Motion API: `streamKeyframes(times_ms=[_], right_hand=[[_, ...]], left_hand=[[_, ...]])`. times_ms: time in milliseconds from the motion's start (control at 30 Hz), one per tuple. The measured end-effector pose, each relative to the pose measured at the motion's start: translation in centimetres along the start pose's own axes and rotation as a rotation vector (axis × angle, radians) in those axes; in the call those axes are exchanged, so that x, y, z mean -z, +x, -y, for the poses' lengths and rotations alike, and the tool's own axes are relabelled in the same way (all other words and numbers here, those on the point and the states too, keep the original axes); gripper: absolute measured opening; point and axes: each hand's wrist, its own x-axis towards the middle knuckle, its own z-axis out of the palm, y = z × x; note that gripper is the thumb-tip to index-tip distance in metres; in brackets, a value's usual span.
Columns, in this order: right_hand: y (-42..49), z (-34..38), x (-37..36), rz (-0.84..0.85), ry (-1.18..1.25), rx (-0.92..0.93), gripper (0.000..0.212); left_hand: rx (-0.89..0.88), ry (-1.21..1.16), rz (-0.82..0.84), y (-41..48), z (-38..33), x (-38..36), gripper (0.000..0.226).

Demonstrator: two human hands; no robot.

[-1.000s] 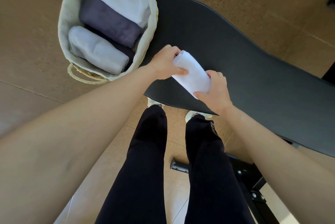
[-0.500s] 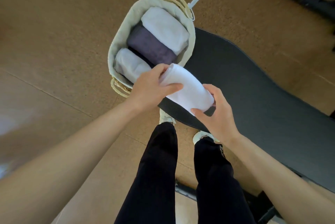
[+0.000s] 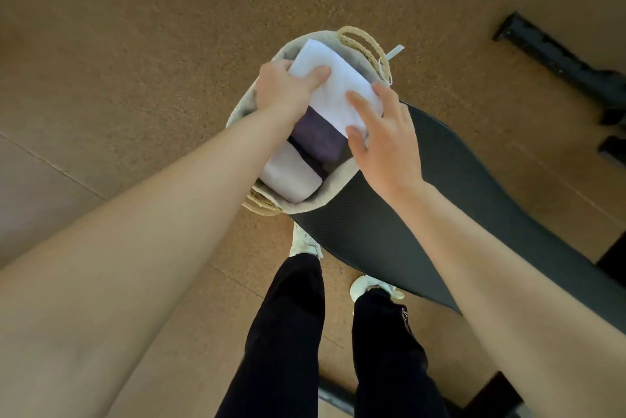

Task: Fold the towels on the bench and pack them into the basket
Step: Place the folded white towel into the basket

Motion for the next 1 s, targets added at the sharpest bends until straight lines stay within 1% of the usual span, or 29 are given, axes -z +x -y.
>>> streamKeyframes(times_ms=[67,100,167,233,300,367,400,467,500,533,567,600,633,700,800,867,1000], right_hand=[[-0.1,0.2,-0.2,-0.051,-0.203,0.044,0.041],[-0.1,0.2,-0.3,-0.078,-0.241,0.085,0.038],[-0.1,0.2,-0.5,-0.085,-0.225,0.163,0.034],[-0.2,0.1,-0.6,-0.009,-0.243,0.183,0.035],[-0.7,0.0,-0.7,0.13,-0.329,0.174,0.046],[-1.1,-0.3,-0.7,0.254,-0.399,0.158,0.059],[-1.2,-0.5,-0.7,0.292,-0.415,0.15,0.064],[-0.9,-0.4,-0.9,0.327,-0.422,0.133,0.071],[-0.6,-0.3,-1.0,0.335,-0.415,0.124,0.073],[-0.4,-0.1,-1.1,0.344,-0.405,0.114,0.075],[-0.2,-0.1,-1.2,0.354,-0.396,0.104,0.076],[-0.1,0.0,-1.3,0.36,-0.392,0.098,0.077],[-0.1,-0.1,-1.3,0.364,-0.391,0.096,0.077],[-0.1,-0.2,-1.3,0.375,-0.389,0.094,0.077],[0.2,-0.1,-1.5,0.402,-0.392,0.088,0.081],[0.8,0.2,-1.6,0.435,-0.401,0.072,0.085],[1.9,0.4,-1.2,0.521,-0.423,0.057,0.086]], left_hand=[[0.026,0.029,-0.038,0.7,0.1,-0.7,0.032],[0.018,0.048,-0.064,0.9,0.2,-1.1,0.033],[-0.015,0.078,-0.122,1.2,0.2,-1.7,0.033],[-0.058,0.121,-0.16,1.1,0.1,-1.9,0.03],[-0.143,0.159,-0.185,0.8,0.4,-1.7,0.03],[-0.309,0.212,-0.25,0.3,1.2,-1.3,0.038],[-0.42,0.276,-0.33,0.0,1.7,-1.1,0.041],[-0.677,0.468,-0.479,-0.6,2.5,-0.6,0.034],[-0.821,0.557,-0.471,-0.8,3.1,-0.6,0.029],[-0.941,0.634,-0.396,-1.0,3.6,-0.5,0.029],[-1.008,0.71,-0.287,-1.0,4.3,-0.5,0.035],[-1.023,0.777,-0.178,-1.0,4.9,-0.5,0.042],[-1.001,0.82,-0.094,-0.8,5.5,-0.4,0.049],[-0.913,0.845,0.034,-0.3,6.1,-0.1,0.061],[-0.737,0.808,0.219,0.3,6.0,0.5,0.074],[-0.647,0.835,0.282,0.7,5.4,0.6,0.078],[-0.564,0.954,0.341,1.4,3.5,0.6,0.081]])
